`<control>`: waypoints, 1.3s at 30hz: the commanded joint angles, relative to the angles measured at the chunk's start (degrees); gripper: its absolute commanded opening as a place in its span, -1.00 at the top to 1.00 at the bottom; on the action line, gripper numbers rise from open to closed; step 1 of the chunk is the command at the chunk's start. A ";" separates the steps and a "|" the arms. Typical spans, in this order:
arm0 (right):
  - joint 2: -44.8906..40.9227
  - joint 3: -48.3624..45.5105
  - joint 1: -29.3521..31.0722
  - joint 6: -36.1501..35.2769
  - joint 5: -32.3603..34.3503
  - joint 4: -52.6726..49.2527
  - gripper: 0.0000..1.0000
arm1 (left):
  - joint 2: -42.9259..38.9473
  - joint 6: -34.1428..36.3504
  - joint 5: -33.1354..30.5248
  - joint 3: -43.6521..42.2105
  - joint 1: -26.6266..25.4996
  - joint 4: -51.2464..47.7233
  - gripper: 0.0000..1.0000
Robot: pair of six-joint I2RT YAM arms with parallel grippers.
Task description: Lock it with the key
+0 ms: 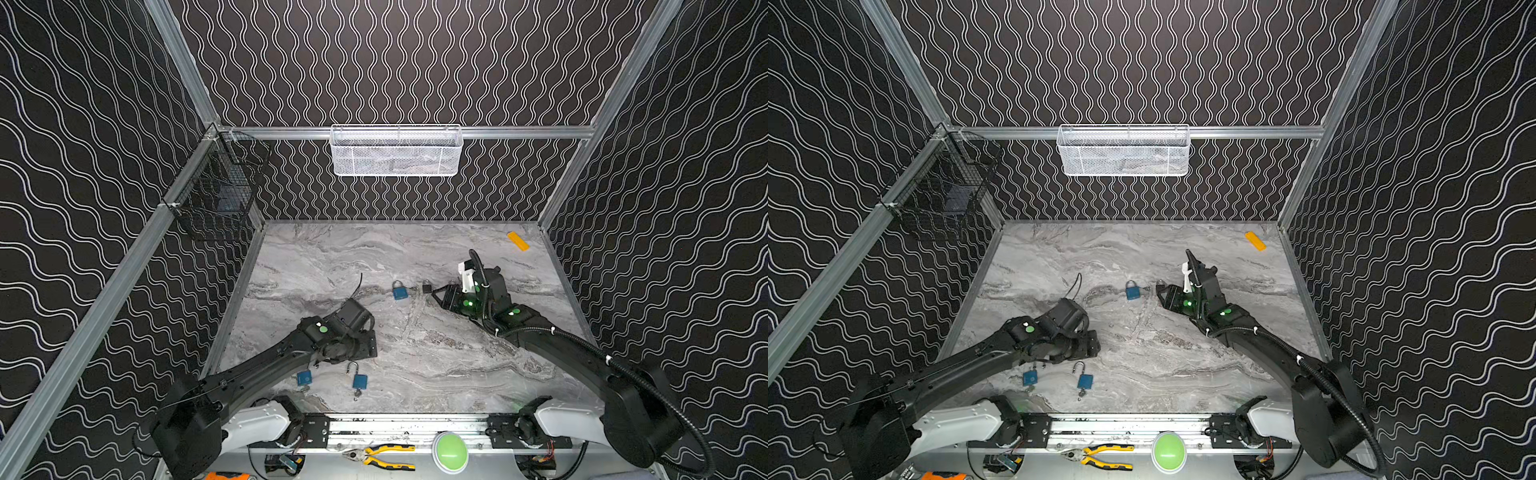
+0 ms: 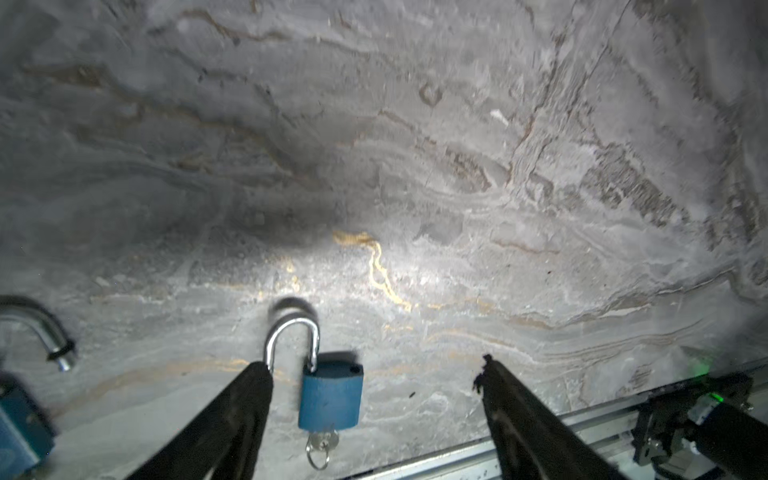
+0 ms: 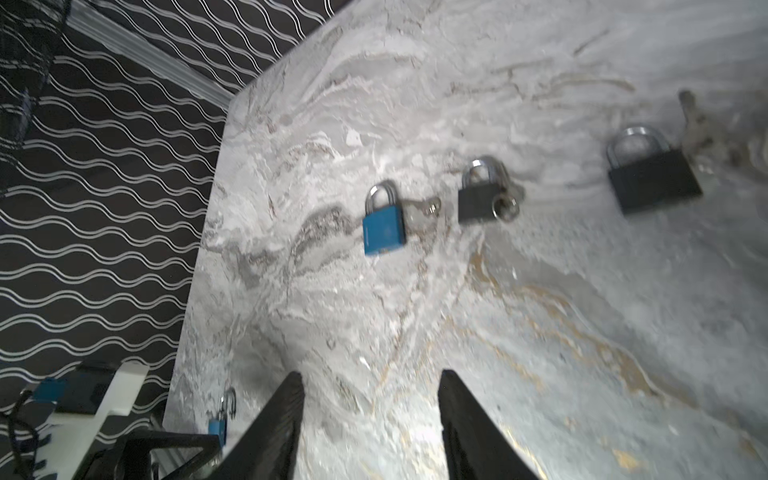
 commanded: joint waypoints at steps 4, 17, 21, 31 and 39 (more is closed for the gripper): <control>-4.64 -5.46 -0.02 1.22 -1.70 -0.15 -0.08 | 5.12 -6.93 -3.65 -0.06 -7.99 0.17 -0.56; -10.10 -11.33 -0.03 2.07 -1.72 1.02 -0.08 | 7.49 -8.31 -3.65 -2.69 -10.54 0.85 -0.51; -11.25 -12.09 -0.02 2.43 -1.99 1.23 -0.08 | 10.76 -7.29 -2.83 -2.87 -10.54 3.03 -0.49; -13.67 -13.52 -0.01 3.11 -1.42 0.85 -0.08 | 15.11 -6.82 -2.64 -3.46 -10.54 5.34 -0.49; -14.00 -14.06 -0.02 3.77 -1.33 1.82 -0.08 | 12.70 -5.48 -1.51 -5.54 -10.54 4.47 -0.41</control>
